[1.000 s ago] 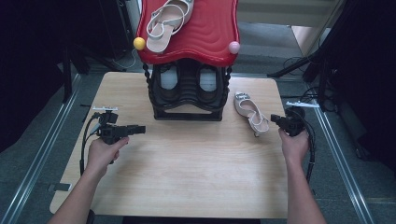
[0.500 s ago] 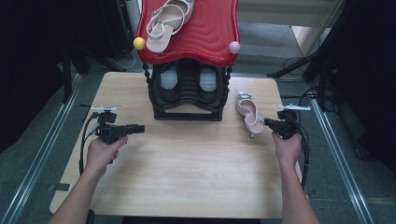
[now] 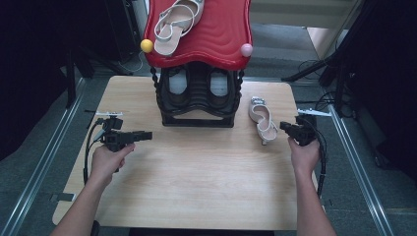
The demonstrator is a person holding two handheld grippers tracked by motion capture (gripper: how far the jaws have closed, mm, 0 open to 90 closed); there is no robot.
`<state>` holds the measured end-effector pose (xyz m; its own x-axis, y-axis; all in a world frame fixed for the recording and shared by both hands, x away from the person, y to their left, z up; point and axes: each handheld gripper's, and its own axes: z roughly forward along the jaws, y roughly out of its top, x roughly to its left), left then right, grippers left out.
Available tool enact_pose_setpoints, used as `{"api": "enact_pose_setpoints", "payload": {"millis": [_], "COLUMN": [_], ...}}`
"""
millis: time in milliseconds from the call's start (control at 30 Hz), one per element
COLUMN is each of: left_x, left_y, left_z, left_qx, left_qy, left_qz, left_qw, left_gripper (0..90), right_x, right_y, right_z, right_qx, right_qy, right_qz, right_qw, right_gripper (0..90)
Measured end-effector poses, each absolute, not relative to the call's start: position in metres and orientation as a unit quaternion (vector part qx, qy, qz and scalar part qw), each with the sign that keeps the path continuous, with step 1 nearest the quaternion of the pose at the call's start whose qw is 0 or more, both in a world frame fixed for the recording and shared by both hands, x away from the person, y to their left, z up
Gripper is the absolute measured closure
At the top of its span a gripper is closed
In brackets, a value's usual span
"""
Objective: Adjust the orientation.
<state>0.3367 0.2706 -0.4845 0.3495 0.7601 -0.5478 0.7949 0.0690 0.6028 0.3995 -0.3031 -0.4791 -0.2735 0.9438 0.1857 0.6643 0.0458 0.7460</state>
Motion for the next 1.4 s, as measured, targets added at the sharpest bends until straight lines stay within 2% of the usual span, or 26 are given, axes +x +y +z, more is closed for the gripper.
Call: {"api": "enact_pose_setpoints", "payload": {"millis": [233,700,1133,1400], "left_x": [0.337,0.336,0.336,0.336], "left_y": [0.27,0.267,0.268,0.27], "left_z": [-0.485,-0.486,-0.487,-0.486], "left_qx": [0.684,0.687,0.688,0.686], "left_qy": [0.568,0.567,0.567,0.567], "left_qz": [-0.018,-0.022,-0.022,-0.023], "left_qw": [0.456,0.453,0.453,0.455], "left_gripper": [49.0,48.8,48.8,48.8], "right_x": [0.4,0.415,0.436,0.448], "right_y": [-0.299,-0.271,-0.249,-0.236], "right_z": [-0.471,-0.456,-0.461,-0.476], "right_qx": [0.57,0.537,0.545,0.558], "right_qy": [0.693,0.721,0.723,0.724], "right_qz": [0.403,0.392,0.387,0.375], "right_qw": [0.179,0.196,0.175,0.157], "right_gripper": [76.2,71.1,68.4,67.9]}}
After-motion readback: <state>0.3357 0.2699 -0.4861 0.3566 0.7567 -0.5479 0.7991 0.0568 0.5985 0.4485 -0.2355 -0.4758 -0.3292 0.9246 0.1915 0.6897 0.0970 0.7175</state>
